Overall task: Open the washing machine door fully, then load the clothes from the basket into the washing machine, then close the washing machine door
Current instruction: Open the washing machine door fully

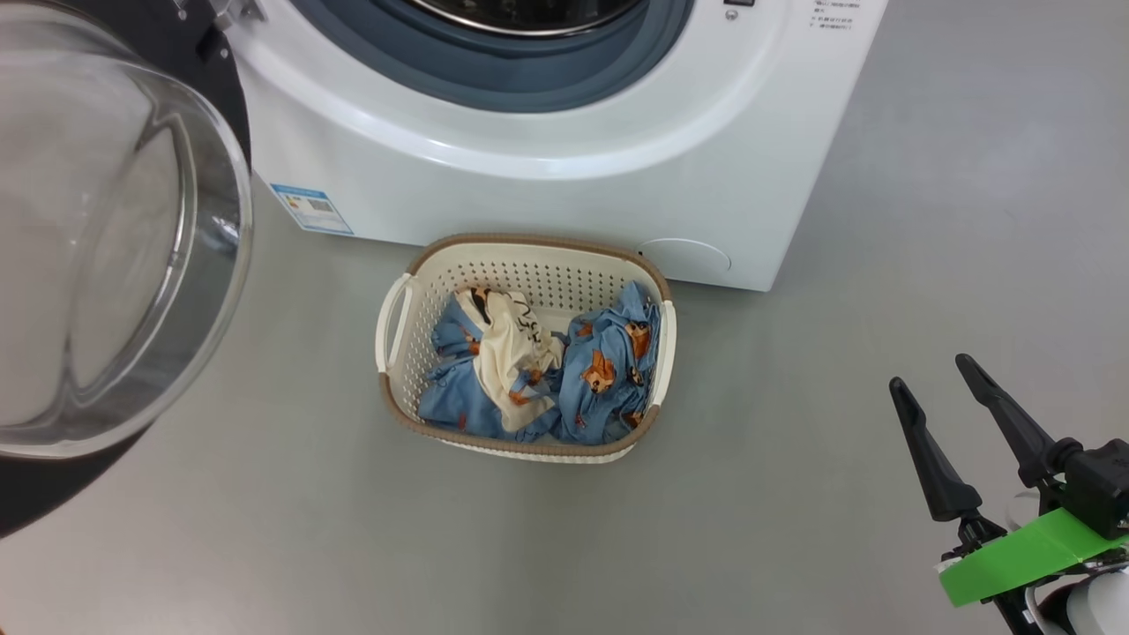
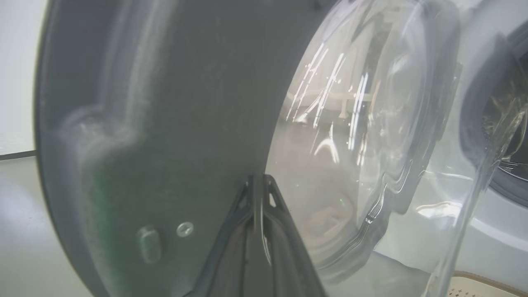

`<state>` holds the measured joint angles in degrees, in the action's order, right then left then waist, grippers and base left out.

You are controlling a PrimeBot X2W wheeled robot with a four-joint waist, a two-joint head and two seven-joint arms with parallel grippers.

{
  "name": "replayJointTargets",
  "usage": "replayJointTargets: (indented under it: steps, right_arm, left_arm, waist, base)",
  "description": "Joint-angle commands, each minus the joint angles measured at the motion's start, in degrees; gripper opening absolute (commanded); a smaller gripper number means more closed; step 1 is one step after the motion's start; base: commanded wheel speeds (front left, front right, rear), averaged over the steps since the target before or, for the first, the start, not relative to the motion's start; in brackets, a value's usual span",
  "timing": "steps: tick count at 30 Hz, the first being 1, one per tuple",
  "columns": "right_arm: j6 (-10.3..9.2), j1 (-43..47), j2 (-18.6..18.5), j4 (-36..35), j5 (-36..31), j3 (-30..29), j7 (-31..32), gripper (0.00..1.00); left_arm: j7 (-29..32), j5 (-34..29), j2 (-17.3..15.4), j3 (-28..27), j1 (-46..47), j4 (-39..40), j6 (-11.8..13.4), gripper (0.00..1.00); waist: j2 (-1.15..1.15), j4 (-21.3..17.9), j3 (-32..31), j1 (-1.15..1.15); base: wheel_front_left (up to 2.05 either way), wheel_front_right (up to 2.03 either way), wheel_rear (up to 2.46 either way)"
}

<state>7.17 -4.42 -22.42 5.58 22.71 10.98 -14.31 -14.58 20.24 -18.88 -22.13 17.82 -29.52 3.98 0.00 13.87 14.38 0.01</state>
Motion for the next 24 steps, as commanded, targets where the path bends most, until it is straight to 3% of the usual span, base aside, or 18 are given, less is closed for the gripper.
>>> replayJointTargets:
  steps: [1, 24]
  right_arm:
    - [0.32, -1.2, -1.6, -1.4, -0.6, 1.1, -0.7, 1.00]
    - [0.32, -4.5, -4.5, -2.4, -0.5, 2.5, -0.7, 1.00]
  left_arm:
    - [-0.4, -1.3, -4.5, -3.9, 2.4, -0.4, -0.2, 0.00]
    - [-0.4, -8.6, -6.6, -16.1, 14.3, -12.5, -4.2, 0.00]
  waist:
    - [0.00, -0.1, 0.8, -0.01]
    - [0.00, -0.2, 7.0, -0.01]
  base:
    - [0.00, 0.00, 0.00]
    - [0.00, 0.00, 0.00]
